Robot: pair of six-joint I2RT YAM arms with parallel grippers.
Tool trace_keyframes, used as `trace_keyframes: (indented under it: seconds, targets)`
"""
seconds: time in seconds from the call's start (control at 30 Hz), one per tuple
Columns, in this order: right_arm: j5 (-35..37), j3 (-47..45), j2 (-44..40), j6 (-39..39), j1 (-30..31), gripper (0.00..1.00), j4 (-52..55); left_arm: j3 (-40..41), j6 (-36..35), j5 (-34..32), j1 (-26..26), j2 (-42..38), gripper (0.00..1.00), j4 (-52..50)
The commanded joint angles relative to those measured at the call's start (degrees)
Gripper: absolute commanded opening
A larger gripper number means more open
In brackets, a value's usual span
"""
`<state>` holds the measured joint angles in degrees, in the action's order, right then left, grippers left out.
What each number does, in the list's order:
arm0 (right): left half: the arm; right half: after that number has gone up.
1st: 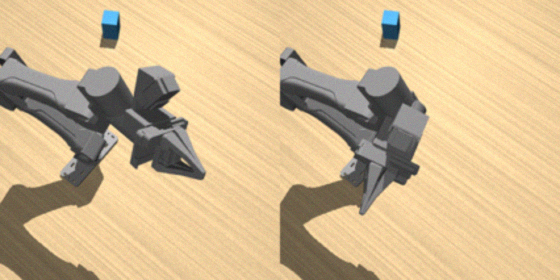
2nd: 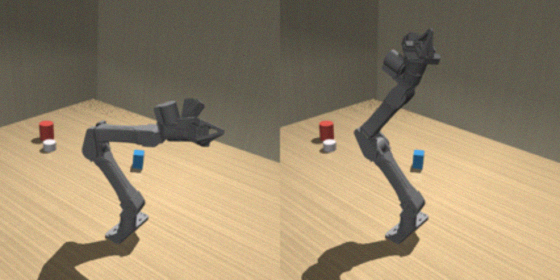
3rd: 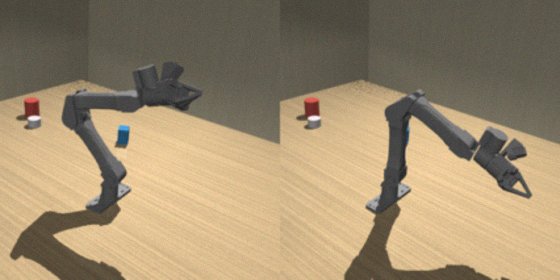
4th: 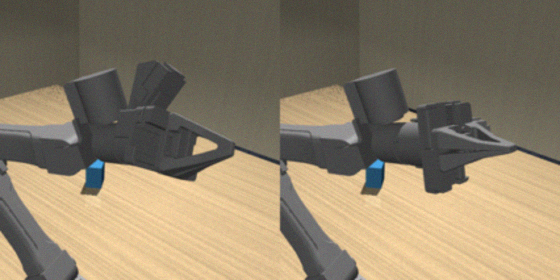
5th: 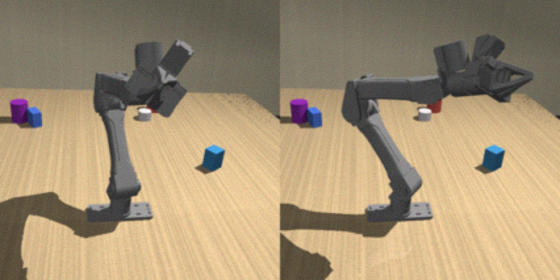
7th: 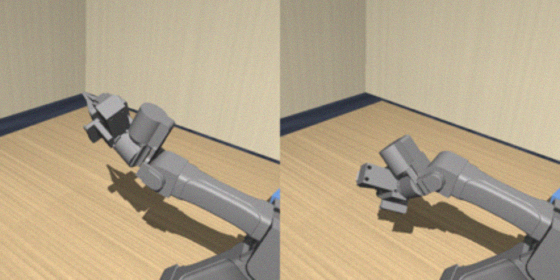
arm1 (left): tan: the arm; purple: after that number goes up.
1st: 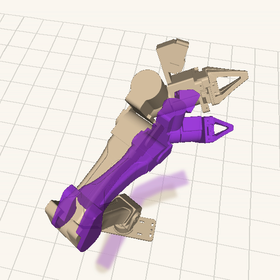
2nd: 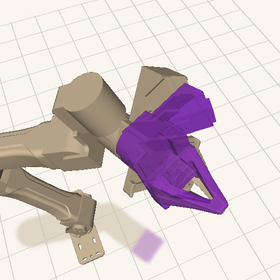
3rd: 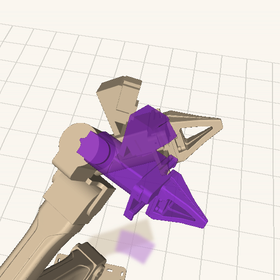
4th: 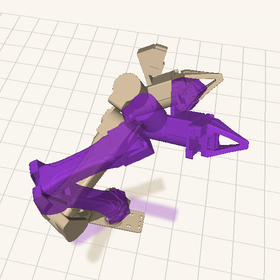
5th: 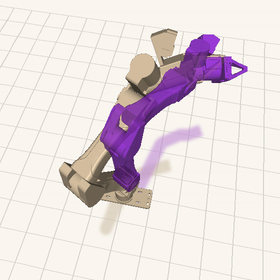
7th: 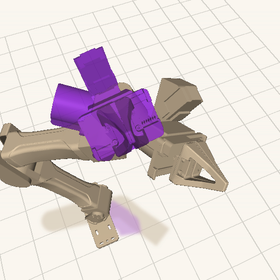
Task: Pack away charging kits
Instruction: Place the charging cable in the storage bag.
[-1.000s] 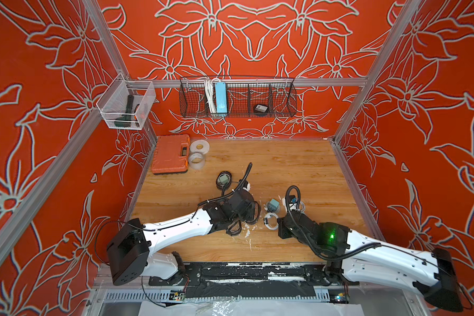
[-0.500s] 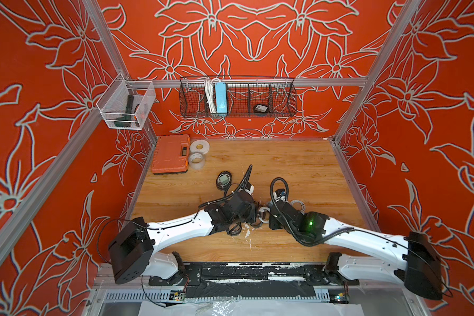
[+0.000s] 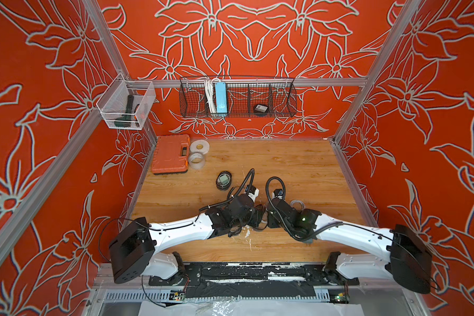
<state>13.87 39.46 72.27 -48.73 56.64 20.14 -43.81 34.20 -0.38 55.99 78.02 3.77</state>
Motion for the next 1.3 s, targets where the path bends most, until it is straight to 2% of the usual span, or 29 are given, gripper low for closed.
trace_keyframes:
  seconds: [0.0, 0.33, 0.47, 0.5, 0.57, 0.67, 0.9, 1.13, 1.27]
  targets:
    - [-0.8, 0.27, 1.29, 0.05, -0.21, 0.0, -1.11, 0.42, -1.14, -2.46, 1.53, 0.03, 0.0, 3.48]
    - [-1.83, -0.25, 1.62, -0.04, -0.21, 0.0, -3.02, 3.28, 1.3, -2.58, 1.74, 0.13, 0.0, 8.74]
    - [-1.83, -0.48, 1.64, 0.06, -0.22, 0.0, -3.3, 1.13, 1.43, -7.84, 1.76, 0.36, 0.0, 2.69]
    - [-1.83, -0.6, 1.88, 0.04, -0.22, 0.0, -3.59, 0.73, 1.53, -9.53, 1.76, 0.01, 0.07, 1.1]
    - [-2.0, -0.58, 2.52, -0.01, -0.16, 0.0, -4.31, 0.11, 1.47, -12.34, 1.76, -1.41, 0.26, -1.59]
    - [-2.44, -0.33, 3.88, 0.1, -0.22, 0.0, -5.09, -0.35, 2.0, -16.05, 1.76, -3.91, 0.45, -5.03]
    - [-2.53, 0.83, 6.45, 0.45, -0.22, 0.0, -6.15, 0.81, 2.22, -18.16, 0.55, -5.65, 0.58, -7.69]
    - [-2.4, 1.42, 7.7, 0.63, -0.22, 0.0, -7.21, -0.42, -1.37, -14.79, -2.85, 1.48, 0.62, -7.9]
    - [-2.01, 2.25, 8.65, 0.75, -0.22, 0.0, -7.56, -2.87, -3.88, -13.59, -3.16, 5.71, 0.73, -8.78]
